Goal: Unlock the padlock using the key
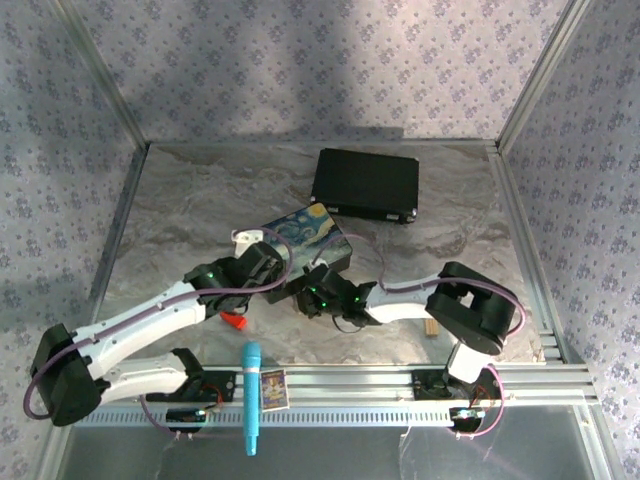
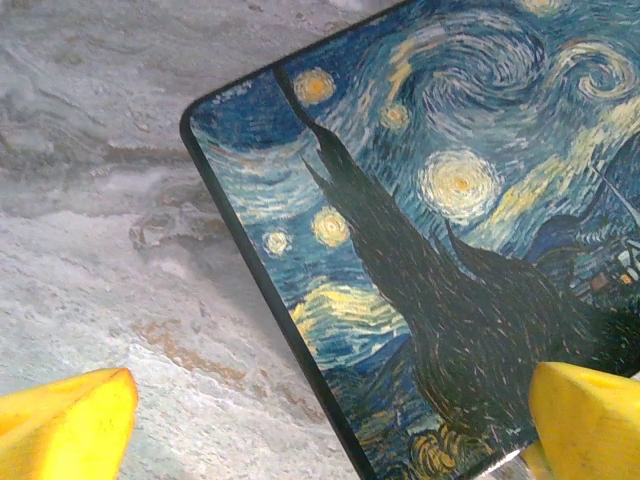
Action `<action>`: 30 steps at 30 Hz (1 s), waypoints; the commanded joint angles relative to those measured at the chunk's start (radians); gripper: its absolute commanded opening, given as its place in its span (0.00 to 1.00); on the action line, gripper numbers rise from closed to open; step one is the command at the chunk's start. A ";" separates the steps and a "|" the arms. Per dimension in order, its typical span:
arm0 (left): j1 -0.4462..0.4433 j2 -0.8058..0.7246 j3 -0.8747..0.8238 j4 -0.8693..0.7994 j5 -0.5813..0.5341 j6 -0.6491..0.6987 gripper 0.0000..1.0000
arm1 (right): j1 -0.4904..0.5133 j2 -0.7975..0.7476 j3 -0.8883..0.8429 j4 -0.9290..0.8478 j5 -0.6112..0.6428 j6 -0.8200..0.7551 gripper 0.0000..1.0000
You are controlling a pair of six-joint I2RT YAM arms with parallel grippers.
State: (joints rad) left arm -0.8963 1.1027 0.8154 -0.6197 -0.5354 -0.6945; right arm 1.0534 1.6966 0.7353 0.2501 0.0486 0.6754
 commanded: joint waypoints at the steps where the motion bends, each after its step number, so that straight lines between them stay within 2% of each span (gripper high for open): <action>1: 0.006 0.030 0.067 -0.028 -0.037 0.060 1.00 | -0.005 -0.010 -0.053 -0.022 -0.008 0.042 0.16; 4: 0.007 0.066 0.089 -0.015 -0.023 0.119 1.00 | -0.014 -0.010 -0.070 0.000 -0.022 0.064 0.11; 6: -0.012 0.086 0.098 0.011 0.029 0.233 1.00 | -0.028 -0.021 -0.102 0.043 -0.032 0.095 0.06; 10: -0.058 0.142 0.140 -0.026 0.003 0.367 1.00 | -0.068 -0.025 -0.166 0.157 -0.088 0.155 0.00; 14: -0.074 0.241 0.184 -0.088 -0.030 0.470 0.97 | -0.116 -0.009 -0.226 0.326 -0.163 0.209 0.00; 18: -0.085 0.349 0.218 -0.123 -0.066 0.511 0.95 | -0.151 0.016 -0.252 0.439 -0.216 0.241 0.00; 23: -0.101 0.486 0.238 -0.129 -0.107 0.540 0.82 | -0.149 0.012 -0.245 0.456 -0.222 0.234 0.00; 27: -0.122 0.544 0.248 -0.138 -0.125 0.541 0.74 | -0.166 0.015 -0.269 0.514 -0.234 0.259 0.00; 30: -0.136 0.557 0.232 -0.137 -0.119 0.546 0.72 | -0.189 0.017 -0.267 0.526 -0.261 0.264 0.00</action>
State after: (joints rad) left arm -1.0397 1.5764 1.1023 -0.7197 -0.6670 -0.1680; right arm 0.8803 1.6966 0.4797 0.7448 -0.1753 0.9134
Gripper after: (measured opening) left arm 0.720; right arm 0.102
